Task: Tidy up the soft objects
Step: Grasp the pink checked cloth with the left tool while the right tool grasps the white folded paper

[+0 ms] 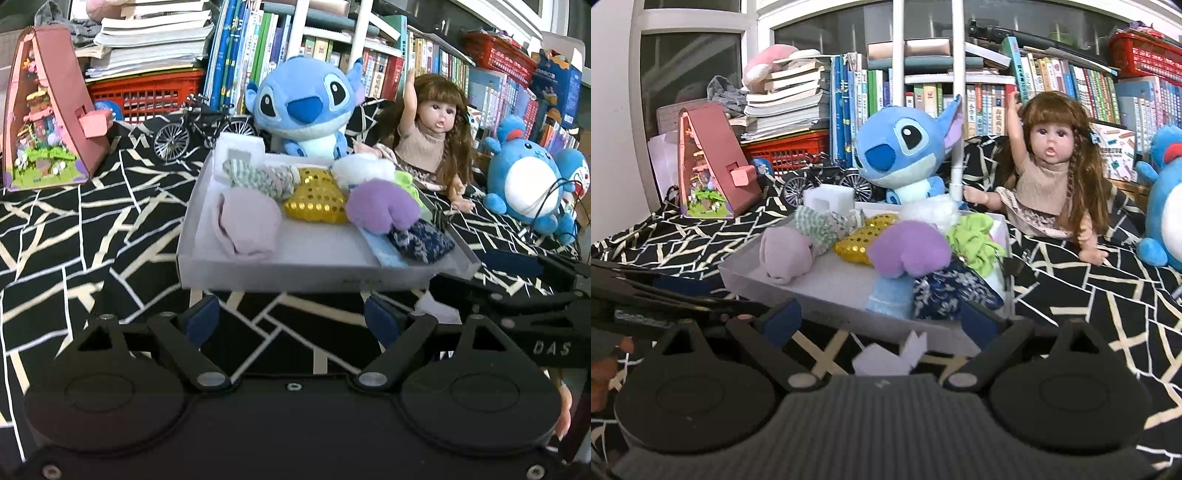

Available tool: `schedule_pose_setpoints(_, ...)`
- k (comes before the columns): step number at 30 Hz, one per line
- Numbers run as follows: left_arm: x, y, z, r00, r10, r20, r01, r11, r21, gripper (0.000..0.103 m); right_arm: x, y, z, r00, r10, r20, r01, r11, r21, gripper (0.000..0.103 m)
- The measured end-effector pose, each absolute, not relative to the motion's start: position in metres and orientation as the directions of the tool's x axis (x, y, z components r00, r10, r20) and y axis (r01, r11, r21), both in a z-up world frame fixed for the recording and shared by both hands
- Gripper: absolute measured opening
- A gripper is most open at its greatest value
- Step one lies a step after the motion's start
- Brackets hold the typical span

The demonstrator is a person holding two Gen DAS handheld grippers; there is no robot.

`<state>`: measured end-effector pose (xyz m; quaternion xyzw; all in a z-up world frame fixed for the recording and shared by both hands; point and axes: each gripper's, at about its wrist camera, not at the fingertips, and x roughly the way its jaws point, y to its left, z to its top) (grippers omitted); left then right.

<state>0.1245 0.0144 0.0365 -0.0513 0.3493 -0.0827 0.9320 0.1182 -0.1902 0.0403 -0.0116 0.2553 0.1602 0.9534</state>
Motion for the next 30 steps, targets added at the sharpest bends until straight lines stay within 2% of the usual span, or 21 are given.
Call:
schedule_pose_setpoints(13,0.086,0.004,0.013,0.686,-0.234,-0.689,0.176,0.972,-0.155,0.085,0.106,-0.199,0.011,0.784,0.275,-0.556,-0.283,0.956,0.074,0.095)
schedule_pose_setpoints(14,0.083,0.003,0.013,0.691,-0.235,-0.684,0.185,0.972,-0.147,0.083,0.106,-0.199,0.01,0.784,0.272,-0.558,-0.28,0.957,0.073,0.094)
schedule_pose_setpoints(15,0.081,0.001,0.014,0.694,-0.238,-0.68,0.196,0.971,-0.139,0.074,0.107,-0.199,0.01,0.784,0.268,-0.56,-0.277,0.958,0.071,0.094)
schedule_pose_setpoints(16,0.078,-0.002,0.014,0.694,-0.244,-0.678,0.212,0.968,-0.132,0.061,0.107,-0.198,0.01,0.785,0.264,-0.561,-0.273,0.959,0.069,0.092)
schedule_pose_setpoints(18,0.075,-0.006,0.014,0.682,-0.263,-0.683,0.241,0.962,-0.129,0.052,0.108,-0.197,0.01,0.783,0.263,-0.563,-0.273,0.96,0.069,0.091)
schedule_pose_setpoints(21,0.069,-0.01,0.014,0.674,-0.285,-0.681,0.274,0.953,-0.128,0.05,0.108,-0.195,0.01,0.781,0.269,-0.564,-0.279,0.958,0.07,0.088)
schedule_pose_setpoints(24,0.065,-0.014,0.014,0.669,-0.292,-0.684,0.295,0.948,-0.116,0.044,0.107,-0.191,0.009,0.777,0.269,-0.569,-0.288,0.956,0.059,0.085)
schedule_pose_setpoints(30,0.064,-0.015,0.014,0.671,-0.291,-0.682,0.298,0.948,-0.11,0.032,0.108,-0.185,0.007,0.768,0.273,-0.579,-0.299,0.953,0.052,0.07)
